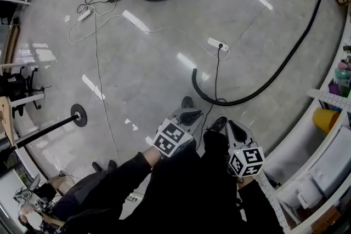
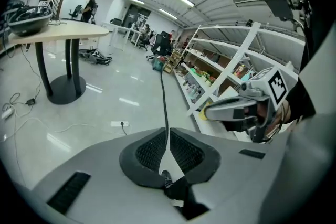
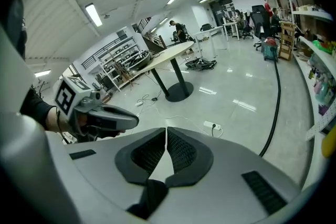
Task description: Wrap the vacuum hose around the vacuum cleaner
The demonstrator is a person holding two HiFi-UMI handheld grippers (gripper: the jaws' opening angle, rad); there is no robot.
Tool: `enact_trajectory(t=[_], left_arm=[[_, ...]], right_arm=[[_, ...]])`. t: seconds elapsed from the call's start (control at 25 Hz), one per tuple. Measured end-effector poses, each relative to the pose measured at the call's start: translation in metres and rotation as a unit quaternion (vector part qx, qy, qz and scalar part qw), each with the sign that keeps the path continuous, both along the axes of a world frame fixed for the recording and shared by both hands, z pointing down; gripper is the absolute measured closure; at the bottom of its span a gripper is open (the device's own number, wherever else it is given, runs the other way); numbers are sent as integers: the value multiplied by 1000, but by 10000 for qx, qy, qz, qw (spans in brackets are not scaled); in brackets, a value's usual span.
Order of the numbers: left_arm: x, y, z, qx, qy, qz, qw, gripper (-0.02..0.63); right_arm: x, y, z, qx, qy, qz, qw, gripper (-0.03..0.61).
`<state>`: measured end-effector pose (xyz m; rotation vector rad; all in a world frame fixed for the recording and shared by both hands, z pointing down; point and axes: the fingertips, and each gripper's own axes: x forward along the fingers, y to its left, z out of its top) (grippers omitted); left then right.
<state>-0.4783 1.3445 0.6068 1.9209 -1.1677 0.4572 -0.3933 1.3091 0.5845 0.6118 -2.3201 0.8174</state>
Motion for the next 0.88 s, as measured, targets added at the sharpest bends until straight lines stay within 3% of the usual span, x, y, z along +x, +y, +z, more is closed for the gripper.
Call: enact_trajectory(t=[0.2, 0.4, 0.52, 0.64, 0.72, 0.8, 0.84, 0.88], left_arm=[[-46, -21, 111, -466, -370, -70, 9982, 591], [-74, -33, 247, -1004, -719, -624, 9904, 591], [-77, -27, 334, -1632, -697, -770, 9811, 591], [-79, -33, 405, -2053, -502, -1230, 9696, 591], [-82, -43, 439, -1984, -603, -1405, 9681, 591], [-88, -52, 471, -1762, -936, -1358, 9704, 588], [-90, -55, 489, -1674, -1085, -1277, 9716, 573], [-90, -57, 507, -1629, -1175, -1181, 9725, 514]], right_arm=[[-20, -1, 77, -372, 90, 117, 9992, 558], [-21, -2, 183, -789, 3, 101, 9968, 558], [-11, 0, 238, -1024, -4, 260, 9944, 558], [6, -4, 287, -1156, 56, 395, 9925, 558], [13, -9, 311, -1124, 60, 334, 9931, 558], [15, -17, 337, -1049, 45, 177, 9943, 558], [15, -24, 352, -998, 40, 96, 9950, 558], [15, -31, 366, -928, 31, 22, 9957, 558]])
